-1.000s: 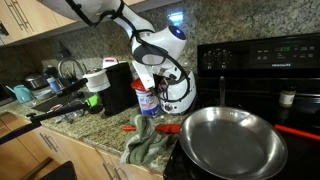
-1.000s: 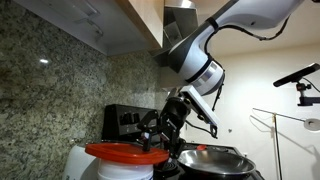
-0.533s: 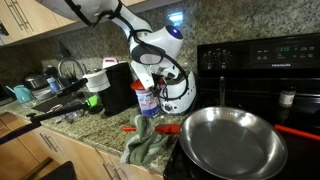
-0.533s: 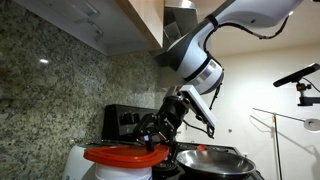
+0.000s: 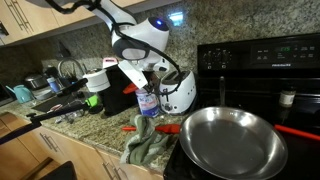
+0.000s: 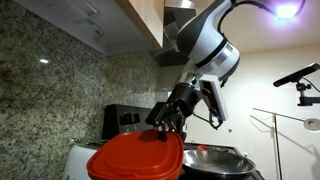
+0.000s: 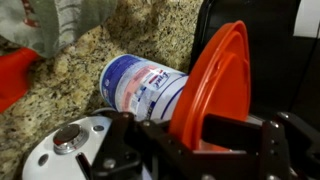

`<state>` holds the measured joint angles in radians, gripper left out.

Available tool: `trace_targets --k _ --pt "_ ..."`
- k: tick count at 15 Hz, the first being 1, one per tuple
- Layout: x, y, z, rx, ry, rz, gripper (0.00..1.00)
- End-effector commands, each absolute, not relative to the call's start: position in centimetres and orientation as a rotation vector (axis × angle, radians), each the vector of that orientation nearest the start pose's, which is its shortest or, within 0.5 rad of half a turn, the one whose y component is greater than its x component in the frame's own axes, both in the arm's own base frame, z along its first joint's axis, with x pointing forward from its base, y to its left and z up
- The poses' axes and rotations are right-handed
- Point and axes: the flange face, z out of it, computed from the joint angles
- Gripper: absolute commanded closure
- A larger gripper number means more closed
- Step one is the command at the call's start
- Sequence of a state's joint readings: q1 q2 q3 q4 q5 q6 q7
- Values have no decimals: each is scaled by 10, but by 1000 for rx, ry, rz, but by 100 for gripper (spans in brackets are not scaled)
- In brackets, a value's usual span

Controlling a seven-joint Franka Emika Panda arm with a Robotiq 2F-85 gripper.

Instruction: Put the red lid on top of the coffee maker

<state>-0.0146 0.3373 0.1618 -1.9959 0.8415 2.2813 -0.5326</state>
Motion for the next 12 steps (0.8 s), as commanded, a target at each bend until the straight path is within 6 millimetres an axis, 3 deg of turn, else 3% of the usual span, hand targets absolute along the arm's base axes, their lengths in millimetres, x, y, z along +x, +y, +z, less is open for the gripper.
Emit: trace_targets --k 1,7,12 --pt "551 94 337 -2438 -186 -257 100" --pt "516 62 388 -2216 -194 -607 100" --pt "518 39 388 -2079 -133 -939 100"
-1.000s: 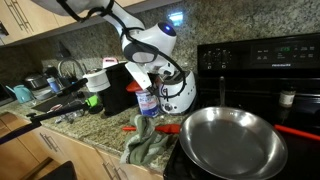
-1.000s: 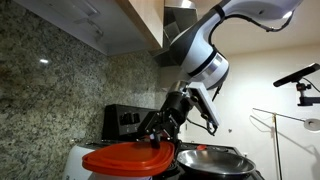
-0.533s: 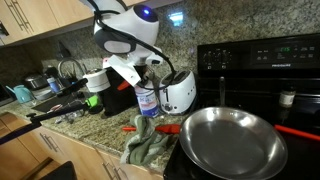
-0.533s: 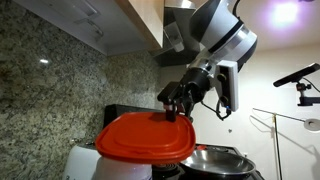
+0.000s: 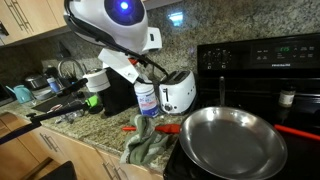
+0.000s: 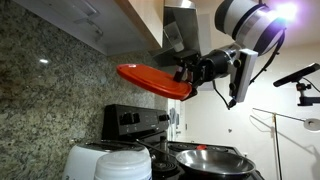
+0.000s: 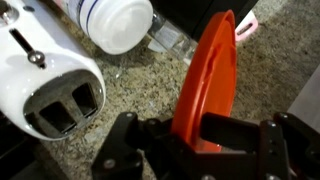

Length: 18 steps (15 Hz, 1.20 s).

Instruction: Put the red lid on top of the coffee maker

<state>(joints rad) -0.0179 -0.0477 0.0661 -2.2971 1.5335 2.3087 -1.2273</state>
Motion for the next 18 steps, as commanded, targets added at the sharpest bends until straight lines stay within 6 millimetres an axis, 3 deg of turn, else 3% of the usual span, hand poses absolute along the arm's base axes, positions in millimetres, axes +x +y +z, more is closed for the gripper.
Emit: trace_targets --k 1,4,10,13,18 --pt "520 40 383 -2073 -128 -984 100" --pt "516 57 364 -2100 -146 -1024 100" --pt "501 116 321 -2237 -206 -1010 100" --pt "497 135 304 -2285 -209 -982 100" --pt "484 149 277 -2425 -114 -698 100"
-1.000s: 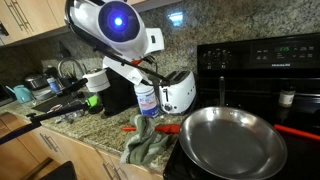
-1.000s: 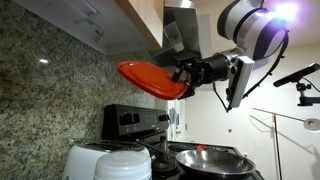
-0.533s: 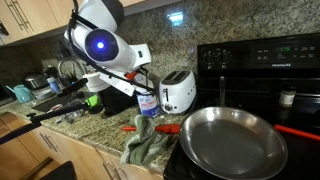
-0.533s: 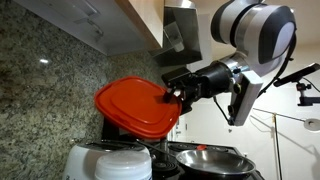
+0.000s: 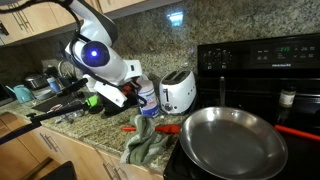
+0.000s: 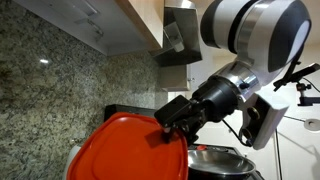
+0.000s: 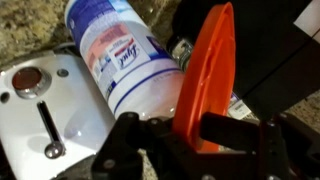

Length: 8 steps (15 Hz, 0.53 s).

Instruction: Put the red lid on top of the coffee maker

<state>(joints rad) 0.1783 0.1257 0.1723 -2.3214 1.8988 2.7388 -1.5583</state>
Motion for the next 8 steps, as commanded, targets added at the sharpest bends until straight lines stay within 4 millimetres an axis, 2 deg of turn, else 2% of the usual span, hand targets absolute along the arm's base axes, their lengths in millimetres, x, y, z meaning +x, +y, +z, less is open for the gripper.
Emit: trace_targets --k 1,2,5,8 --pt "482 152 277 -2430 -104 -648 100" --pt "480 154 273 -2439 -96 -588 100" --pt "490 156 285 -2464 -63 -499 100" --pt "498 155 297 -2466 -27 -483 100"
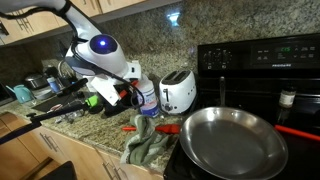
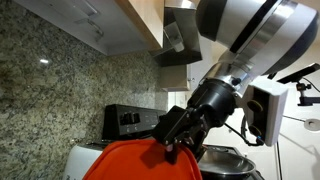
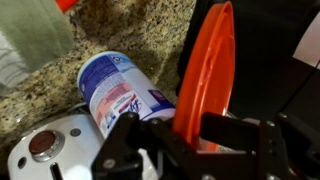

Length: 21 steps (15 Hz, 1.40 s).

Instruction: Put the red lid on top of the coffee maker

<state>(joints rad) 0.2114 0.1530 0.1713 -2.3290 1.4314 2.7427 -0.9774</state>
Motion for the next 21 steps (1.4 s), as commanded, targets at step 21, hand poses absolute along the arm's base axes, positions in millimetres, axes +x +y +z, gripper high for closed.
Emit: trace_targets --k 21 --pt "505 216 325 -2317 -131 -660 100"
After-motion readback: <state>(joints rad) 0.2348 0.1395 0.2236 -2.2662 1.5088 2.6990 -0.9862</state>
